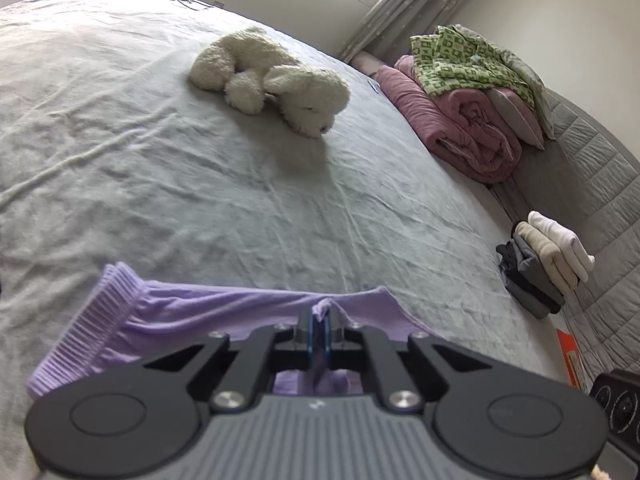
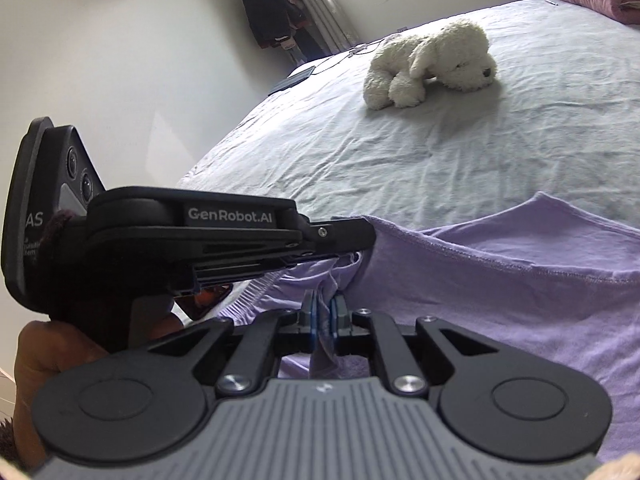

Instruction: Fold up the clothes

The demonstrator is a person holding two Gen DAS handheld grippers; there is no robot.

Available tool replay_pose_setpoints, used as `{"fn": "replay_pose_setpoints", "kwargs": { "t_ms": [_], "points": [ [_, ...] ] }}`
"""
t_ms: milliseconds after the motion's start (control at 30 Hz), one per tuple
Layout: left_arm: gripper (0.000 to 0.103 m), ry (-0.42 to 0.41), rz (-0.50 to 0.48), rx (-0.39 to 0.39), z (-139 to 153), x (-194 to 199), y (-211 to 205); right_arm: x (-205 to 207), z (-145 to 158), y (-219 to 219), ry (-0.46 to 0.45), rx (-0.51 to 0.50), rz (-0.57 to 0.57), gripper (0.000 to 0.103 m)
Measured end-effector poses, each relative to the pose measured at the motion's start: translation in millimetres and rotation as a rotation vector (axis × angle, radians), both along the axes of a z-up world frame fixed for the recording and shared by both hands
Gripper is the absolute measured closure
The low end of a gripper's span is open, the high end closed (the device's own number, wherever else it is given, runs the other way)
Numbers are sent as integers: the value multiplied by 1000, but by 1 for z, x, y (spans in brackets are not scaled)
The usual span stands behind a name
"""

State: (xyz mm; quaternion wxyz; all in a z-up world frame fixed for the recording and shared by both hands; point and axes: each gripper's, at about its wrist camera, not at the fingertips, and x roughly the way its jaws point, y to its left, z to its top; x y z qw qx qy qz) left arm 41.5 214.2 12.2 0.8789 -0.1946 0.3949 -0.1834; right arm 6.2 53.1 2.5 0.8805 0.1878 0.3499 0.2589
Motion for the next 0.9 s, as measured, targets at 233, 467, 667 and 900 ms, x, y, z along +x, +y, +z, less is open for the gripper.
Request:
{"fn": "replay_pose_setpoints", "kwargs": {
  "t_ms": [233,467,667,900],
  "points": [
    [98,-18,71,32,-2,0,40,16,-13,39,21,43,33,94],
    [98,6,138,63,-13,5,60,25,-32,64,41,70,64,93],
    [97,-20,170,19,-8,1,71,27,-46,75,82,142,107,89],
    [97,-86,73,-4,-5,-14,66,5,-39,59,59,144,121,86]
  ]
}}
